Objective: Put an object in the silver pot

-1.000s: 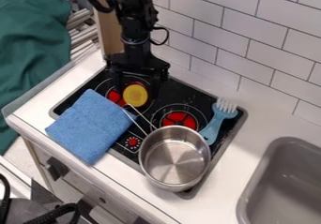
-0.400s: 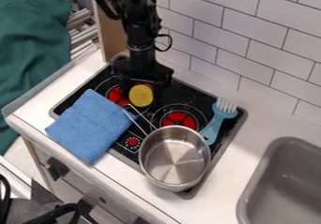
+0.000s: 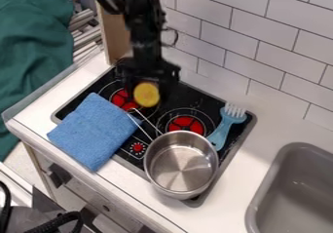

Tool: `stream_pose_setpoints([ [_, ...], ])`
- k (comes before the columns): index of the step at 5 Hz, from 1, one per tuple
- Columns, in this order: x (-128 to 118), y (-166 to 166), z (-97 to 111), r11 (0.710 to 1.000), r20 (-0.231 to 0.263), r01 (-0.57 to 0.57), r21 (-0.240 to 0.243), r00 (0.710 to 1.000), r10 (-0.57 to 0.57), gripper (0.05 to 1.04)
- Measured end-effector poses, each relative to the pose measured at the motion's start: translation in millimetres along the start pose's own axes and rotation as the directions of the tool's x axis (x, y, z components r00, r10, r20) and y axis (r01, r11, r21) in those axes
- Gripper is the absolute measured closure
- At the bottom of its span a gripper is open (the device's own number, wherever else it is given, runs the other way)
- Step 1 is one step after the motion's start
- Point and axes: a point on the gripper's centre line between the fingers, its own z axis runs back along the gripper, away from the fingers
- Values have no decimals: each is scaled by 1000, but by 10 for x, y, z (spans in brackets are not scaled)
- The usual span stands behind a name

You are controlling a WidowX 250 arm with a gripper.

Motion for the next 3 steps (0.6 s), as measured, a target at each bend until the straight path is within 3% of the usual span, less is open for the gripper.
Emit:
stream_pose_setpoints([
  [1, 17, -226, 378, 998, 109, 59, -3, 992, -59, 279],
  [2, -141, -538, 659, 991, 175, 135, -1, 976, -132, 279],
  [3, -486, -667, 791, 988, 182, 154, 15, 971, -154, 279],
])
